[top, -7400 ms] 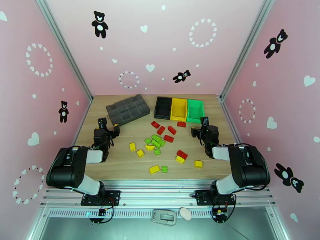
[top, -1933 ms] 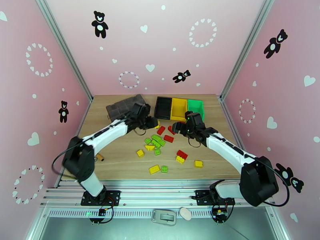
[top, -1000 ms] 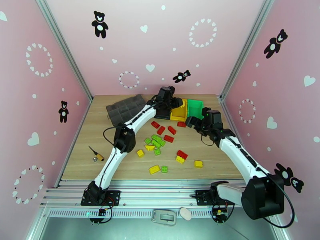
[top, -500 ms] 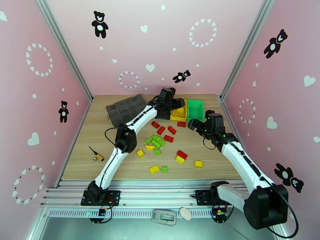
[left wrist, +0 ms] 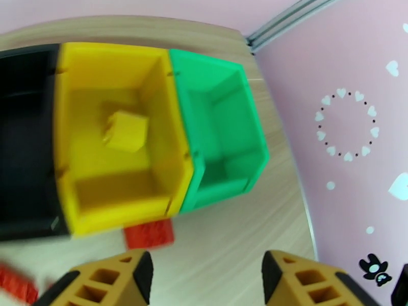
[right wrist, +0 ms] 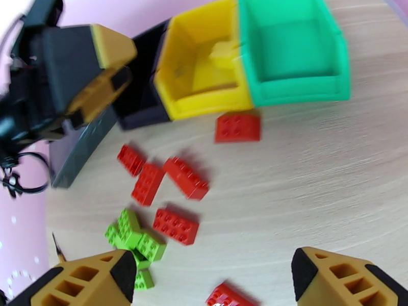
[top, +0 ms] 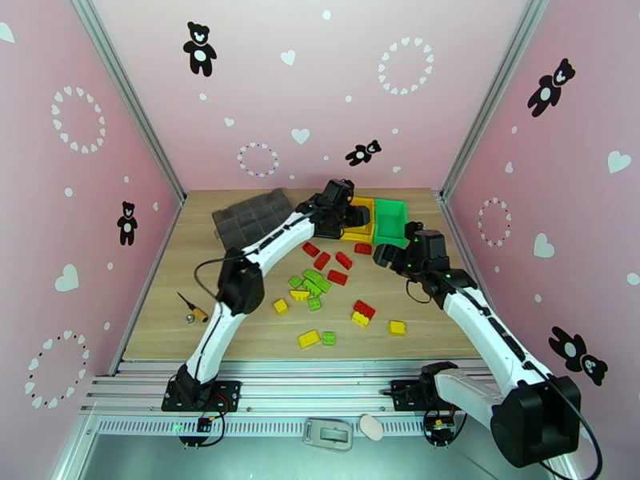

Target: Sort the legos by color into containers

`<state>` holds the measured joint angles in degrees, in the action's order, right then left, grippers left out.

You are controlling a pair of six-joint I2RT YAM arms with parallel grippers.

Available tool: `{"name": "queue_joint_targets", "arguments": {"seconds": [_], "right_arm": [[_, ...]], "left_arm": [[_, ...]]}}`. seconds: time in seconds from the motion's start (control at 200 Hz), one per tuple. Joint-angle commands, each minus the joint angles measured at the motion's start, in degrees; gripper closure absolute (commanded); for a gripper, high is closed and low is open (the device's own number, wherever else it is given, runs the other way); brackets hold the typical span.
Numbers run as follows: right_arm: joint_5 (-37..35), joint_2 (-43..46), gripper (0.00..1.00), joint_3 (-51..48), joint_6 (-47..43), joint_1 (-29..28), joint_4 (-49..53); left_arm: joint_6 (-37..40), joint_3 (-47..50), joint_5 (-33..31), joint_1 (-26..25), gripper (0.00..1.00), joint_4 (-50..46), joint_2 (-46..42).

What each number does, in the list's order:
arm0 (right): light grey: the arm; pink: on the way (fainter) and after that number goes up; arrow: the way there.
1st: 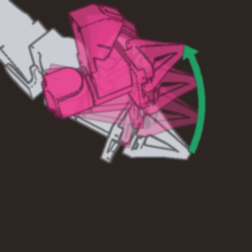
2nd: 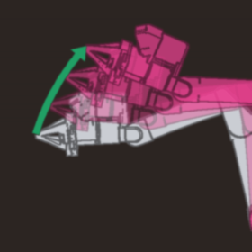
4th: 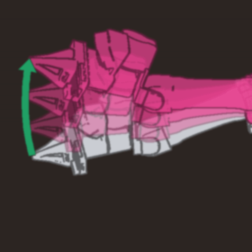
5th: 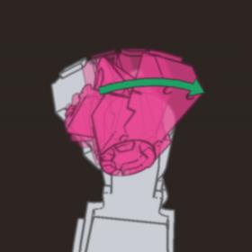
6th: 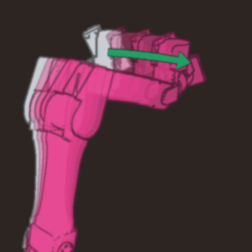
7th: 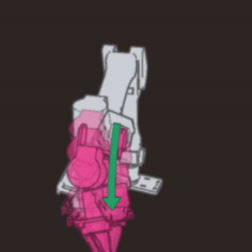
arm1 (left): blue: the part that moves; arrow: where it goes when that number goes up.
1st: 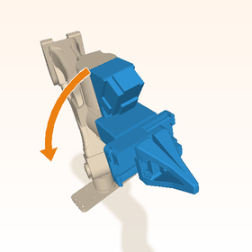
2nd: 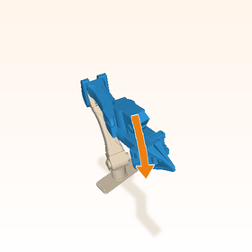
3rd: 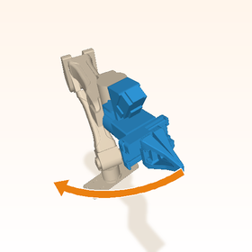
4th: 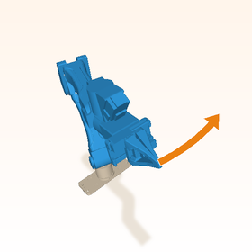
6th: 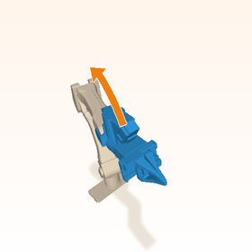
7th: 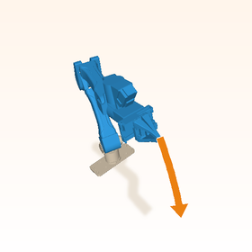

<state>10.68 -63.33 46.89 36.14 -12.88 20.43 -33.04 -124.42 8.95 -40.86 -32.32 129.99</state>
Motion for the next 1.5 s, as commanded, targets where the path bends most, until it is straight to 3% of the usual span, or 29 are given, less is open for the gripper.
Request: {"name": "queue_joint_targets", "arguments": {"seconds": [0.0, 0.225, 0.455, 0.676, 0.886, 0.986, 1.246, 1.497], "right_arm": [[0.65, -2.53, 0.17, -0.66, -2.4, -3.09, -1.55], [-4.01, -7.11, 0.18, 0.45, -3.97, -11.65, -1.6], [-7.26, -13.39, 0.21, 4.29, -4.19, -20.75, -1.09], [-10.43, -24.46, 0.24, 14.54, -5.26, -32.48, 2.06], [-9.97, -38.81, 0.24, 28.32, -7.95, -42.48, 6.88], [-10.06, -44.68, 0.24, 33.8, -8.71, -45.96, 9.02], [-13.66, -53.26, 0.24, 40.55, -8.37, -48.92, 13.75], [-14.87, -57.27, 0.41, 42.61, -8.06, -49.35, 14.05]], "left_arm": [[1.4, 8.65, -9.54, 0.22, 0.37, -1.87, -8.31], [2.47, 27.49, -18.49, 0.36, 0.33, -4.43, -21.89], [-0.95, 47.83, -19.42, 2.54, 0.29, -2.72, -35.8], [-6.48, 68.26, -18.99, 9.08, 0.23, 0.88, -52.95], [-10.61, 85.68, -13.34, 18.96, 0.11, 3.98, -67.6], [-11.72, 90.52, -10.85, 23.02, 0.02, 4.36, -72.11], [-12.7, 97.97, -5.78, 30.32, 0.02, 5.62, -78.82], [-12.3, 98.93, -3.91, 31.55, 0.02, 6.95, -77.97]]}}
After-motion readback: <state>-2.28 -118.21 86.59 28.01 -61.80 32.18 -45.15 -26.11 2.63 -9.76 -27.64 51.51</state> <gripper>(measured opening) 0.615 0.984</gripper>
